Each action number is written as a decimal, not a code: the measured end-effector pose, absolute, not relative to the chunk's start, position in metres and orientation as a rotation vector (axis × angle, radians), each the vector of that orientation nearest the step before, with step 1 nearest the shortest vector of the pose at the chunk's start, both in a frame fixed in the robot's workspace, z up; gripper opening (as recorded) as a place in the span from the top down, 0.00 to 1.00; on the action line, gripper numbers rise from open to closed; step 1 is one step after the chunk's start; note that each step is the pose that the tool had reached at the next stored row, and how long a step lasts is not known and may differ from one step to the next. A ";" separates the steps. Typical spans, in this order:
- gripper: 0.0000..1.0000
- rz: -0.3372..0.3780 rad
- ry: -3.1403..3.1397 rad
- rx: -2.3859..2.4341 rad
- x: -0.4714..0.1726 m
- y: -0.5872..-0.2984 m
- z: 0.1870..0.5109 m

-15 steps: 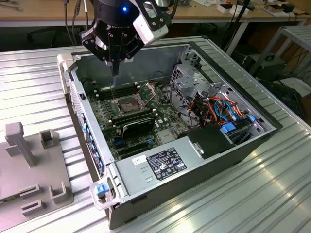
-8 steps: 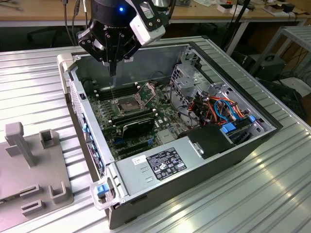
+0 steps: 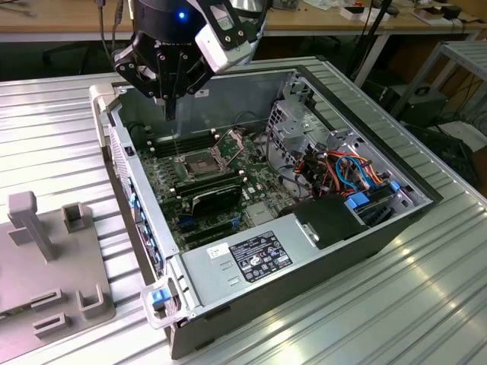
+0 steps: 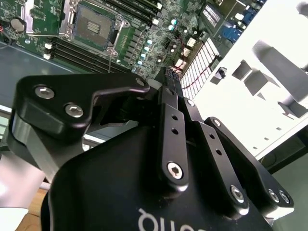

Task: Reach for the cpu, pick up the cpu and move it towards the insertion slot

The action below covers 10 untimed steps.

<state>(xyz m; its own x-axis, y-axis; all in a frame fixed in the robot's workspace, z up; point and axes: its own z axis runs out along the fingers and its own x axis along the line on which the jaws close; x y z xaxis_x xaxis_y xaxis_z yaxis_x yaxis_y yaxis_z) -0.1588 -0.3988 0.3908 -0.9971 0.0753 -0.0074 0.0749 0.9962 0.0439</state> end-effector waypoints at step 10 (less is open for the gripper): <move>0.89 0.068 3.137 0.118 -0.178 -0.399 0.390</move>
<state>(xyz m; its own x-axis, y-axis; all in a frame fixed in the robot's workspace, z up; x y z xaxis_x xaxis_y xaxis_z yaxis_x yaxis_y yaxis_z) -0.1781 -0.3989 0.3897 -0.9972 0.0753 0.0000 0.0752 0.9962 0.0433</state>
